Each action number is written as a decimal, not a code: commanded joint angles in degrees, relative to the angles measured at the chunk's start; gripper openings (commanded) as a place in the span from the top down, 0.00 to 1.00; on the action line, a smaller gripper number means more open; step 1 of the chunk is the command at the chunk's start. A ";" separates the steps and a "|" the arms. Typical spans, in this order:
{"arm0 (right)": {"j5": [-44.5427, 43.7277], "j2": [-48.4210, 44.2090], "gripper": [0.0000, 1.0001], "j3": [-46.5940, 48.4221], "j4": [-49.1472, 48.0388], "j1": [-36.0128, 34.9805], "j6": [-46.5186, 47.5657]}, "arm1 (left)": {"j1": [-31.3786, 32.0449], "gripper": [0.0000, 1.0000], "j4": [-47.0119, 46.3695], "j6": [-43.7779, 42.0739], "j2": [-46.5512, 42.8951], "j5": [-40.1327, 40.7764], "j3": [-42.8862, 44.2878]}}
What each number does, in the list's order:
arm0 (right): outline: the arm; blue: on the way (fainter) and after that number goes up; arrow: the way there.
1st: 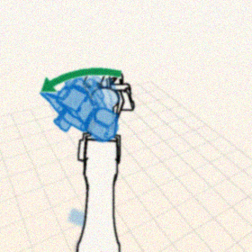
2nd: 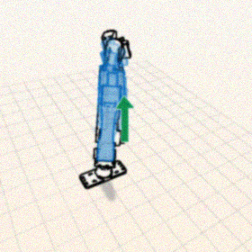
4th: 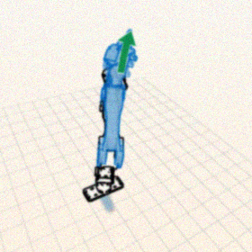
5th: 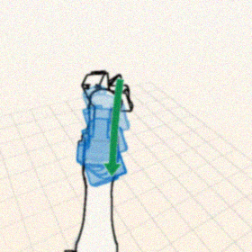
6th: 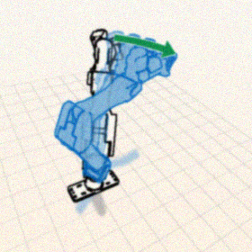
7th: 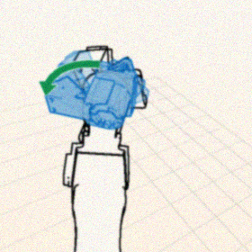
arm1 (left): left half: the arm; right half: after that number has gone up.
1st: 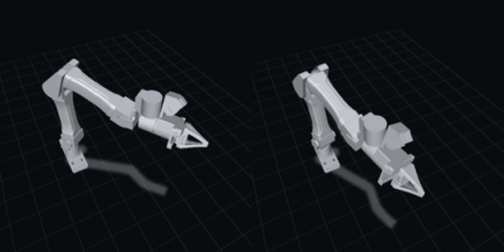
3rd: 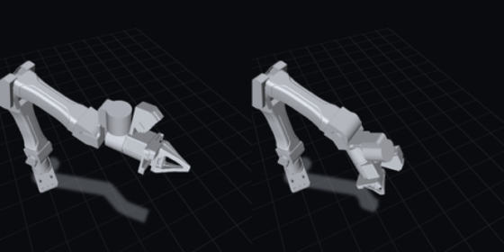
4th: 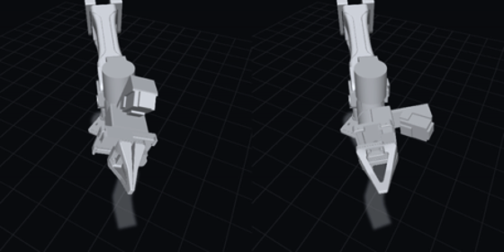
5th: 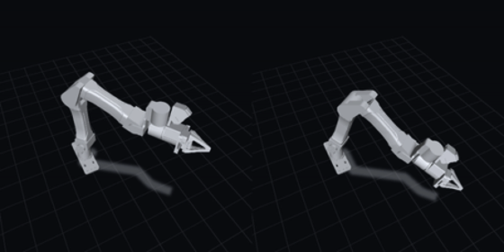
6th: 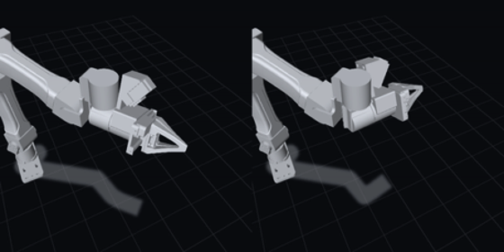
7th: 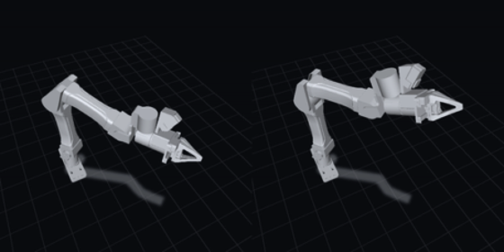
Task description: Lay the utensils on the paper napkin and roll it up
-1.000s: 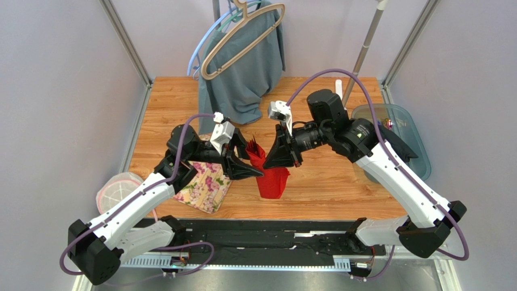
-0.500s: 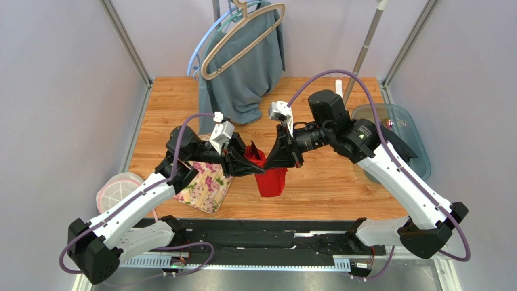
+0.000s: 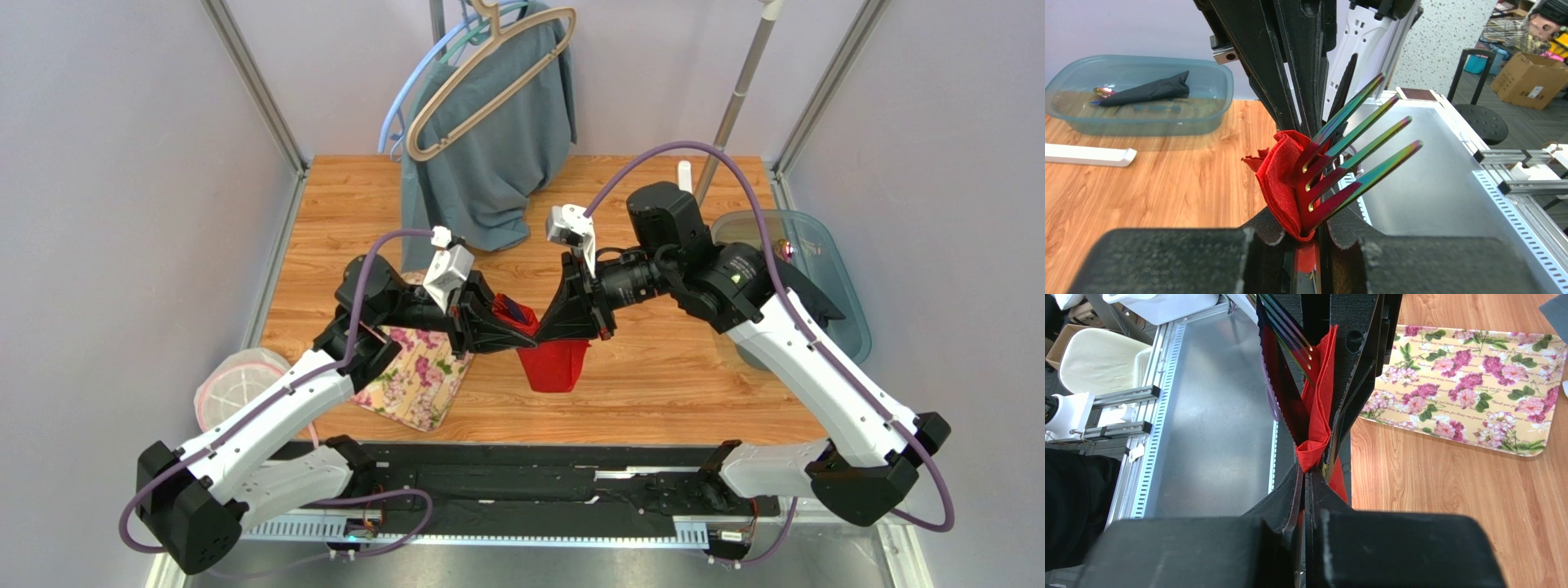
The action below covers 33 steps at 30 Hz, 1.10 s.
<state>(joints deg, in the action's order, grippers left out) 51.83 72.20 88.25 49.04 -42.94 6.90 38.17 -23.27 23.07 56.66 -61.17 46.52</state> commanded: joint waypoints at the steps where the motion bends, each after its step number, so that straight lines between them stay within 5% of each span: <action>1: -1.56 -2.33 0.94 1.67 -4.91 0.57 -0.21 | 0.50 1.00 1.29 -1.27 -1.82 1.22 2.08; 6: -3.67 -3.38 0.50 0.79 -5.09 3.55 -1.71 | 0.41 1.00 3.05 -0.75 -2.79 5.00 2.61; 10: -5.95 -4.88 0.32 -0.70 -5.18 5.58 -2.68 | -0.37 1.00 3.84 1.71 -2.44 9.04 3.40; 13: -10.85 -6.72 0.30 -2.11 -5.53 7.43 -2.85 | -2.83 1.00 3.14 6.45 -1.21 13.25 3.84; 20: -20.44 -11.65 0.55 -8.96 -9.83 7.96 -4.69 | -6.09 1.00 7.09 13.31 1.69 25.83 7.62; 33: -18.87 -4.53 0.36 -11.43 -21.78 6.29 -11.20 | -6.09 1.00 10.00 20.17 4.24 31.29 10.52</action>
<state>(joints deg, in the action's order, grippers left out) 33.01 66.81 76.29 34.35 -35.48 -2.35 32.05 -11.03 40.45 61.08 -30.94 53.84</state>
